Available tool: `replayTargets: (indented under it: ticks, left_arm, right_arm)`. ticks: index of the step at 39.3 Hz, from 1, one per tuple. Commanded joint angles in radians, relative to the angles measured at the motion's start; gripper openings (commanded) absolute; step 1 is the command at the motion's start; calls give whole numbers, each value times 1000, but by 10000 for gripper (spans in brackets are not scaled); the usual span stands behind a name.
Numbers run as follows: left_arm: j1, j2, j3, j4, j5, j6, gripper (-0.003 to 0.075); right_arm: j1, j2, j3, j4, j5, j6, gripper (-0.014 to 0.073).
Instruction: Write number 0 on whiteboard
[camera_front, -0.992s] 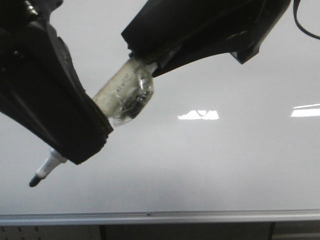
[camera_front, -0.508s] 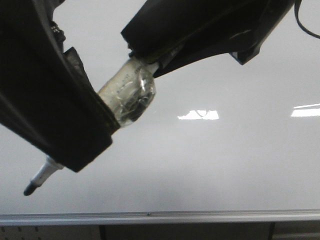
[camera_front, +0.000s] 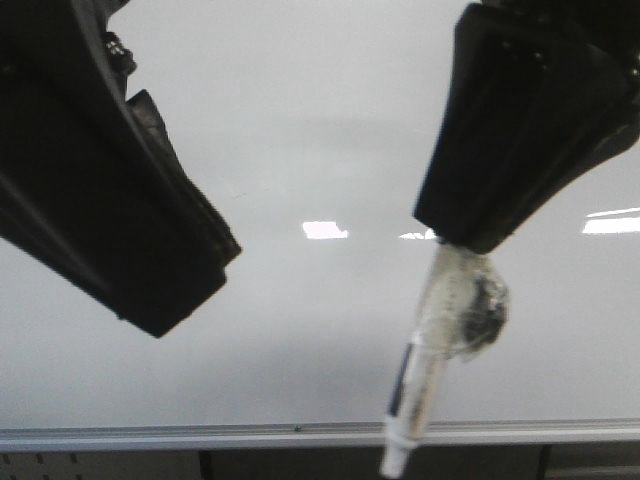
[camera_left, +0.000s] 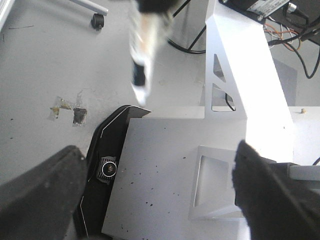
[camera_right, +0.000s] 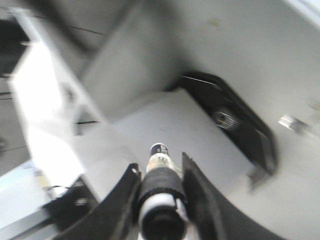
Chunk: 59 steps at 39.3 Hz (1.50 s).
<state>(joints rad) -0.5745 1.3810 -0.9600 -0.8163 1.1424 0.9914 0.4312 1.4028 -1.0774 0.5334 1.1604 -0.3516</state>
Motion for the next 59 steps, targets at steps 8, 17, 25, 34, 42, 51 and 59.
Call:
replayTargets:
  ticks: [8,17,25,34,42,51,59]
  left_arm:
    - [-6,-30,-31,-59,51,1,158]
    - [-6,-30,-31,-59,60,1,-20]
    - [-6,-30,-31,-59,60,1,-20]
    - [-6,-30,-31,-59,60,1,-20]
    - [-6,-30,-31,-59,60,1,-20]
    - [-6,-30,-31,-59,60,1,-20]
    - [-6,-30,-31,-59,60,1,-20]
  right_arm:
    - [-6,-29,-191,-481,-26,324,-67]
    - [-6,-27,-321,-519,-11,343,-67]
    - [-75,-23,-479,-520,-52,344,-67]
    - [-141,-23,-586,-520,-175,352,-67]
    - [-141,52,-667,-520,-168,352,-67]
    - [-141,167,-773,-520,-167,352,-67]
    - [-141,204,-787,-520,-193,352,-67]
